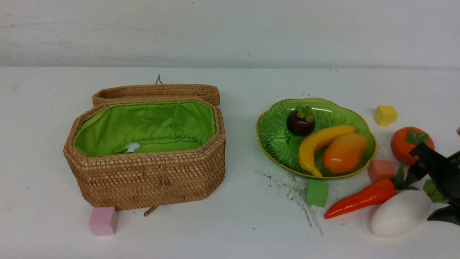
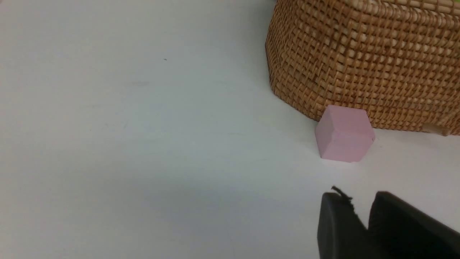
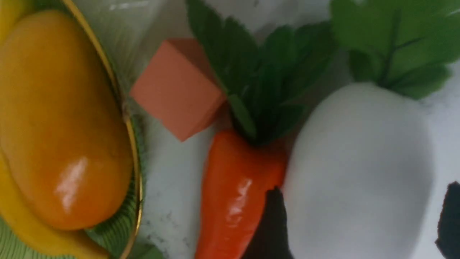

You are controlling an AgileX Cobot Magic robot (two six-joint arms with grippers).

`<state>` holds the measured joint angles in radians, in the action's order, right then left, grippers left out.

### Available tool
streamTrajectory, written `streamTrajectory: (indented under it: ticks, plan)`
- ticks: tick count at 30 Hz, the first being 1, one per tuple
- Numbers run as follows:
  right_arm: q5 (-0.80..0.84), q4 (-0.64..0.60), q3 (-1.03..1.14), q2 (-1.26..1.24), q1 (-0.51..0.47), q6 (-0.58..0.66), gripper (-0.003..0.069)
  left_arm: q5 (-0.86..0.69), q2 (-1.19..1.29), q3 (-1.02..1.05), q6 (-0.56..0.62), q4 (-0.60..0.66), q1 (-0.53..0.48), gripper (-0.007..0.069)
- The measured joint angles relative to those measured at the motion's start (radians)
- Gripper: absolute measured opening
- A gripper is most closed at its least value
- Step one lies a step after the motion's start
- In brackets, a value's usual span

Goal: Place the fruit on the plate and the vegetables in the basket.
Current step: Take a daikon with your right arm and place it on the basket on the left.

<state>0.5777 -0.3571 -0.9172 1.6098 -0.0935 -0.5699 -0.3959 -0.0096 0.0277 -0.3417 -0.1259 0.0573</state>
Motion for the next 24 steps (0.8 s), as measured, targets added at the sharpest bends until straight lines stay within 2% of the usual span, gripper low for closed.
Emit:
streamTrajectory:
  ticks: [3,7,17,24]
  plan:
    - [-0.015,-0.054,0.0,0.041,0.0,0.063,0.058,0.0,0.0,0.0,0.0,0.0,0.0,0.0138]
    - [-0.017,-0.058,-0.002,0.082,0.0,0.084,0.058,0.0,0.0,0.0,0.0,0.0,0.0,0.0142]
    - [0.004,0.04,-0.004,0.07,0.0,0.086,0.0554,0.0,0.0,0.0,0.0,0.0,0.0,0.0145]
    - [0.011,0.08,0.003,-0.076,0.001,0.109,0.0554,0.0,0.0,0.0,0.0,0.0,0.0,0.0151]
